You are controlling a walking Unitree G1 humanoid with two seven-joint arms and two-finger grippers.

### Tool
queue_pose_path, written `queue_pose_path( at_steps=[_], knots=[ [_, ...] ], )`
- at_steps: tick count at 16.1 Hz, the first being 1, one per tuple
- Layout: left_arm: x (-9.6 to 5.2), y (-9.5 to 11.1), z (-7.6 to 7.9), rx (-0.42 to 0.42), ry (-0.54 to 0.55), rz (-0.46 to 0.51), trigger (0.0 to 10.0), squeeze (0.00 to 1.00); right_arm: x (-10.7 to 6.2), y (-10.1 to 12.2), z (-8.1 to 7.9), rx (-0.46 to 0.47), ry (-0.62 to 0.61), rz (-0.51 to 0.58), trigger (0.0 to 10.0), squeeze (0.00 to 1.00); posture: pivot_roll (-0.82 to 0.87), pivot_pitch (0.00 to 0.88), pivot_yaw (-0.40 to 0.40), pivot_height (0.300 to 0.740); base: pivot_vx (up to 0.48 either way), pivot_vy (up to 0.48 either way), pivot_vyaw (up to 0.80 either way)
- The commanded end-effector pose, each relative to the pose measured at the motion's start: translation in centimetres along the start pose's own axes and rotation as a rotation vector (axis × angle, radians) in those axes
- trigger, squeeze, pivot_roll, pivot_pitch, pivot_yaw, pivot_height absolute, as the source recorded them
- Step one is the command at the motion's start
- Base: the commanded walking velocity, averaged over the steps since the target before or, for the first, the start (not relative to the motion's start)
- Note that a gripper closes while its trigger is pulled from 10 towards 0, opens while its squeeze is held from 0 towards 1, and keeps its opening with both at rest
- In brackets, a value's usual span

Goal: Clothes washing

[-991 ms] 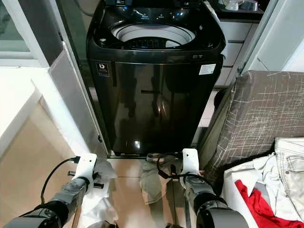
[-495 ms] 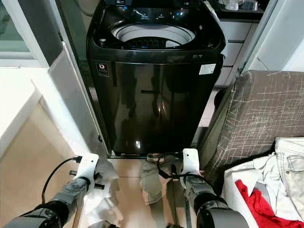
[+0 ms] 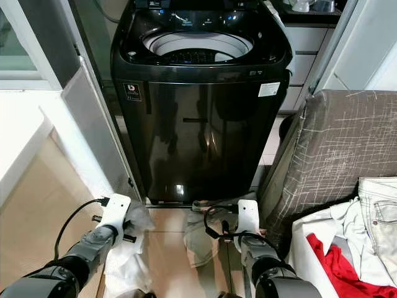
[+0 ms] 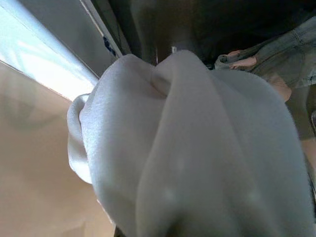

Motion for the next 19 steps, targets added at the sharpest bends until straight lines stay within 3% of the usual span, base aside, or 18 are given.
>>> queue_pose_path(
  at_steps=[1, 19],
  knots=[
    [-0.03, -0.11, 0.02, 0.009, -0.001, 0.0, 10.0, 0.0, -0.02, -0.08, 0.04, -0.01, -0.001, 0.002, 10.0, 0.0, -0.11, 0.0, 0.047, 0.731, 0.0, 0.0, 0.0],
    [0.0, -0.01, 0.59, -0.009, -0.007, 0.003, 10.0, 0.0, -0.03, -0.12, 0.43, -0.026, -0.008, -0.004, 10.0, 0.0, -0.11, 0.0, 0.026, 0.731, 0.0, 0.0, 0.0]
  ],
)
Point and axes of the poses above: a point about 5 cm out from each wrist's last joint towards the gripper, its own x axis pointing out of the wrist towards the gripper, its own y axis along the axis of the wrist's last joint, z = x × y, the point moved 4 cm from there along x, pointing out of the wrist towards the gripper, and after that the axes turned 10 degrees about x, right-handed, at the moved point
